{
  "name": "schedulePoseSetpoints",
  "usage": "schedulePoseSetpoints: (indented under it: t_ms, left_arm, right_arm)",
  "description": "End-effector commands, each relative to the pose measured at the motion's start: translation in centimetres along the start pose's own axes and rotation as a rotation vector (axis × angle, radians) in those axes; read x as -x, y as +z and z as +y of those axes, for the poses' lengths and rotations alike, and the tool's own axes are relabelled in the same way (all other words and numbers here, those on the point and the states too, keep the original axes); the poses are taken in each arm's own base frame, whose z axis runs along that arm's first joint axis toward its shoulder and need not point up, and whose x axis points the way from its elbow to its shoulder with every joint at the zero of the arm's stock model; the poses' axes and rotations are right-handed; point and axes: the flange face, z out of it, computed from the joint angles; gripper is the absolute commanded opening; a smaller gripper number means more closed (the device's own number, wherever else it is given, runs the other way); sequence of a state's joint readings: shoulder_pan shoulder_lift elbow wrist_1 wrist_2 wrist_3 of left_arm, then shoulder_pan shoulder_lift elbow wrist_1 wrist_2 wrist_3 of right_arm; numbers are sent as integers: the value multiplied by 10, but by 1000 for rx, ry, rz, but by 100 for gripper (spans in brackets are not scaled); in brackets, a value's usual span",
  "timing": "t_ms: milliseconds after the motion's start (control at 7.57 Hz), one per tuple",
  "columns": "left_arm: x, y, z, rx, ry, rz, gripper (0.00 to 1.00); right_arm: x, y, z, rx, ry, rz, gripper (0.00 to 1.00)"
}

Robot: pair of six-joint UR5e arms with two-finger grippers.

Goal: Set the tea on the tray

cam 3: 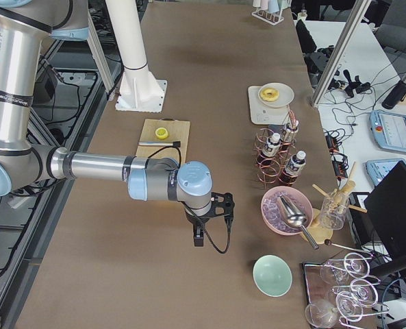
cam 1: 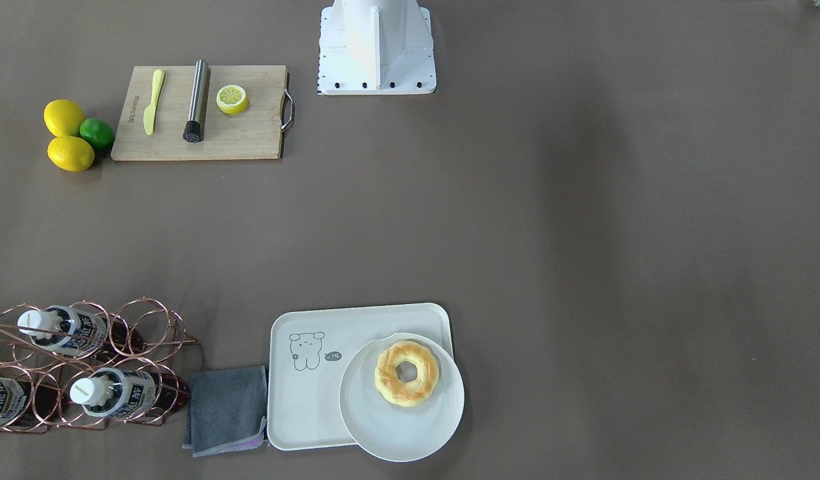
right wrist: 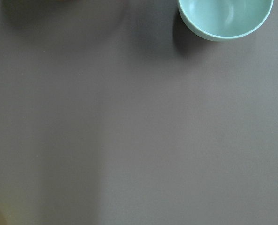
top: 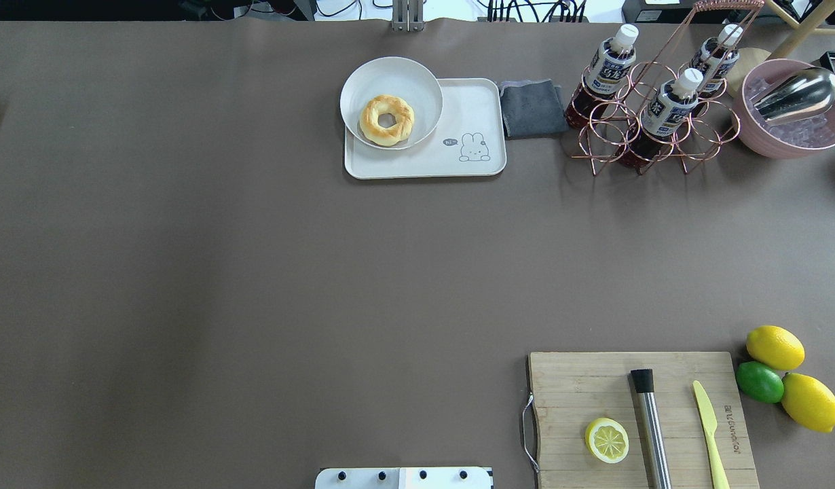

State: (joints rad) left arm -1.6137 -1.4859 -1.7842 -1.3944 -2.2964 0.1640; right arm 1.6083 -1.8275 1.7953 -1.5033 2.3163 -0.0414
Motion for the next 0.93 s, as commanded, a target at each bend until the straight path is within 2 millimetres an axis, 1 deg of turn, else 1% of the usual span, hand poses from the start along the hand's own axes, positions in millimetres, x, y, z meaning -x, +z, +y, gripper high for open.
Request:
schedulePoseSetpoints:
  t_ms: [0,397,661,793]
  left_arm:
    - [-4,-4,0,-9,11,-2,98]
    - [-4,-4,-2,-8,11,-1,98]
    - [-11,-11,-11,-24,24,5,98]
    - [-13,-16,-11,-33,26,5,98]
  right_arm:
    - [0,0,0,0,0,-2,100]
    - [1,-1,0,-3,-1,-3,100]
    - [0,1,1,0,2,-14,100]
    - [-3,4,3,9,10,-19,100]
